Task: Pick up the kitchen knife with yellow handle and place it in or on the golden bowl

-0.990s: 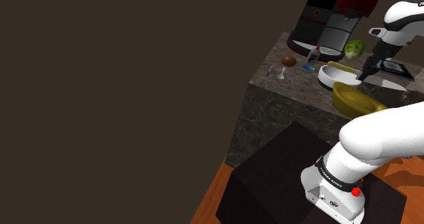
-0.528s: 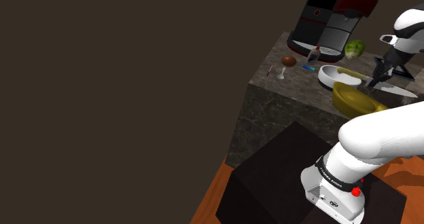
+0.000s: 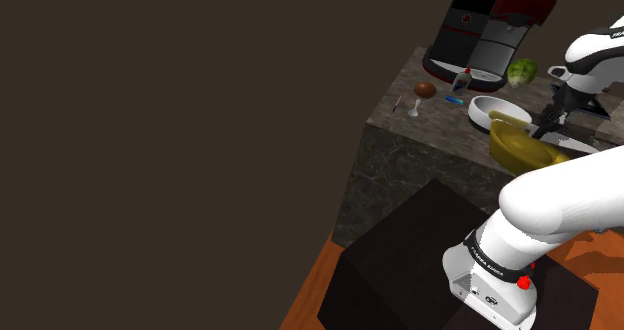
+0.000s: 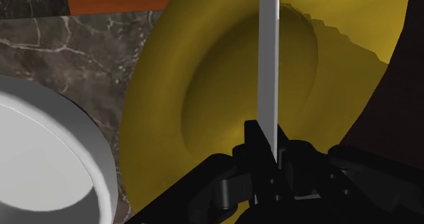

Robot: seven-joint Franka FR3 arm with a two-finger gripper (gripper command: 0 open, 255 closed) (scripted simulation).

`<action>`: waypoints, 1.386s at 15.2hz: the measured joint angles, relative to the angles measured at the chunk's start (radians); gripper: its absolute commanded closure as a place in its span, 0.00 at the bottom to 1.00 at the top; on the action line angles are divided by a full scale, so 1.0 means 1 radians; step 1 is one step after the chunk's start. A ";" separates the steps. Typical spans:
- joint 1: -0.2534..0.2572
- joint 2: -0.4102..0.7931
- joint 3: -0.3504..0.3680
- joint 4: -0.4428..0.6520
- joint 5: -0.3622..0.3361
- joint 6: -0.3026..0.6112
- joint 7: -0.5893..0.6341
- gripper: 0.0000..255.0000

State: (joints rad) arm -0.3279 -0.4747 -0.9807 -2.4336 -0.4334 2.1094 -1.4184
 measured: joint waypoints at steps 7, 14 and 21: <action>0.009 0.019 -0.023 -0.019 0.000 0.039 -0.005 1.00; 0.009 0.019 -0.023 -0.019 0.000 0.039 -0.005 0.00; -0.020 -0.043 0.052 0.052 0.003 -0.095 0.006 0.00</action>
State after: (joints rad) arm -0.3483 -0.5180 -0.9286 -2.3812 -0.4307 2.0146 -1.4124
